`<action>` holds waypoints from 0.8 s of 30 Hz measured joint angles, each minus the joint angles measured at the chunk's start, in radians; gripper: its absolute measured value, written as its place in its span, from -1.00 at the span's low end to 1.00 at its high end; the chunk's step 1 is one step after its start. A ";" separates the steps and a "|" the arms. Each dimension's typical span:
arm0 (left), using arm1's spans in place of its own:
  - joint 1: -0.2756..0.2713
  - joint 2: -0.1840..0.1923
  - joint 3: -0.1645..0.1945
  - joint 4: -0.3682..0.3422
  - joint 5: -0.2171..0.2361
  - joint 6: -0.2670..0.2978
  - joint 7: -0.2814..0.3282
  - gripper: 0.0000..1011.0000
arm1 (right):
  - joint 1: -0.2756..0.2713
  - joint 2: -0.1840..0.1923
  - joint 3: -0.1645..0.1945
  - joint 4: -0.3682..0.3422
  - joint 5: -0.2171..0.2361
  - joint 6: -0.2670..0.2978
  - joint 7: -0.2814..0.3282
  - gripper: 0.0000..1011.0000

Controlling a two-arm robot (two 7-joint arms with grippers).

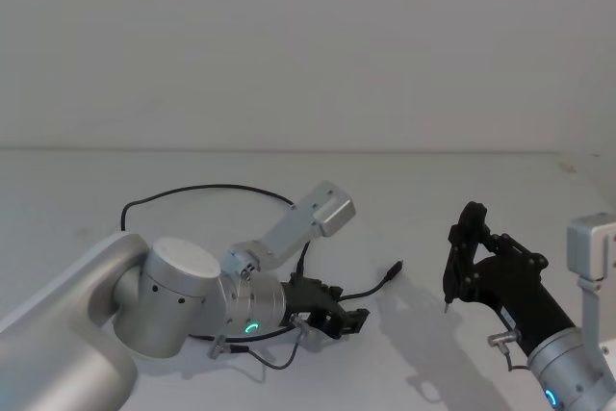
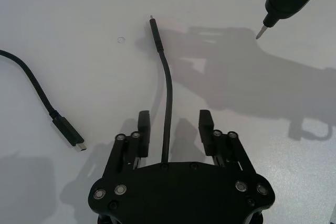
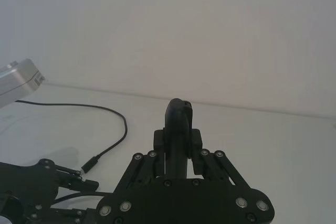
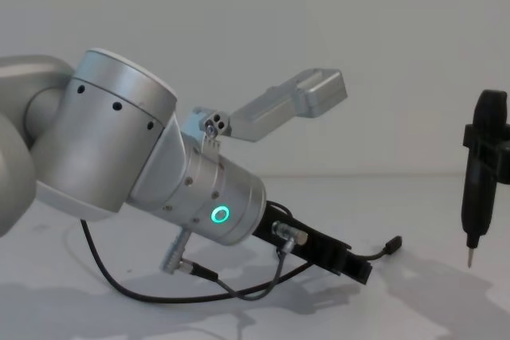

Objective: Pick up the data cable with the one hand.

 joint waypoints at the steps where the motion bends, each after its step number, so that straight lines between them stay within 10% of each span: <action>1: 0.000 -0.001 0.000 0.001 0.000 0.000 0.001 0.02 | 0.000 0.000 0.000 0.000 0.000 0.000 0.000 -0.45; 16: -0.001 -0.004 0.002 0.005 0.003 0.001 0.003 -0.86 | 0.000 0.000 0.000 0.000 0.000 0.000 0.000 -0.45; 24: -0.002 -0.003 0.002 0.005 0.004 0.001 0.003 -0.91 | 0.000 -0.001 0.000 0.000 0.000 0.000 0.000 -0.45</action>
